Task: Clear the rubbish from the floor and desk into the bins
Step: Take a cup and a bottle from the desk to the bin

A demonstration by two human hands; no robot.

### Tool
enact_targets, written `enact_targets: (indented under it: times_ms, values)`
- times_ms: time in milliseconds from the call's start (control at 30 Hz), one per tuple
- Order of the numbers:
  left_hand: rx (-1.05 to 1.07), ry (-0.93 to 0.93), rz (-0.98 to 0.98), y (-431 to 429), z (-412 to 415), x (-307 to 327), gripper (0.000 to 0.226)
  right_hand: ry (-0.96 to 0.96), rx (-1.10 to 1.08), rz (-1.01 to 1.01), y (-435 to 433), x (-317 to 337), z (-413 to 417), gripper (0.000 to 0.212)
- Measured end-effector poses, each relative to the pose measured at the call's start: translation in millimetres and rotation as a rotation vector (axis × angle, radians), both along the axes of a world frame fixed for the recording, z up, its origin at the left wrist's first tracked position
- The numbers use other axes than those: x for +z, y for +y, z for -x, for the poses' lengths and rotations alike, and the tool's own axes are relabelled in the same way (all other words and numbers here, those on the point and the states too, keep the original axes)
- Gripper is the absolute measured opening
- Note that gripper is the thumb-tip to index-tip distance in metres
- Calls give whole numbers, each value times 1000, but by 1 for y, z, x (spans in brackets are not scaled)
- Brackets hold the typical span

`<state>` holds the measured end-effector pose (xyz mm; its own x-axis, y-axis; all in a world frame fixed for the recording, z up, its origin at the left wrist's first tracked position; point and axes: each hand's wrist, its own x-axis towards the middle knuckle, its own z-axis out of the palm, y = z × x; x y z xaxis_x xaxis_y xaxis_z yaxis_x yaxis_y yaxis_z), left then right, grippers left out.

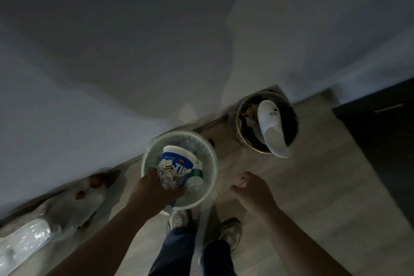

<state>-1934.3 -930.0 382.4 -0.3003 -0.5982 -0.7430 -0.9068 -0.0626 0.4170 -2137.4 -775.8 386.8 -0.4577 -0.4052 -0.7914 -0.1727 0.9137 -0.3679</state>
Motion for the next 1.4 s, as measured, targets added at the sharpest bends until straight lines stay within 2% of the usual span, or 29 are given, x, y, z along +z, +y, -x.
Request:
enact_targets:
  times_ms: [100, 267, 367, 467, 567, 767, 1000, 1167, 1333, 1400]
  values:
    - [2, 74, -30, 11, 40, 1, 70, 21, -53, -3, 20, 3, 23, 41]
    - [-57, 71, -145, 28, 105, -28, 67, 46, -163, 3, 56, -4, 53, 37]
    - [-76, 45, -149, 36, 144, -44, 66, 52, -189, 22, 75, -12, 69, 29]
    - [-103, 62, -126, 42, 180, -57, 70, 83, -202, 44, 92, -20, 81, 31]
    - [-106, 95, -87, 46, 219, -73, 84, 87, -250, 40, 108, -31, 95, 32]
    - [-200, 80, 85, 37, 286, -99, 74, 41, -368, 41, 131, -56, 120, 34]
    - [-356, 113, 251, 24, 317, -120, 81, 8, -417, 35, 139, -74, 122, 34]
    - [-436, 119, 211, 22, 319, -122, 82, -6, -437, 31, 132, -79, 118, 35]
    - [-594, 25, 178, 22, 296, -118, 58, -16, -415, 43, 124, -72, 115, 36]
    - [-653, 3, 157, 20, 287, -117, 59, -9, -408, 54, 119, -66, 115, 36]
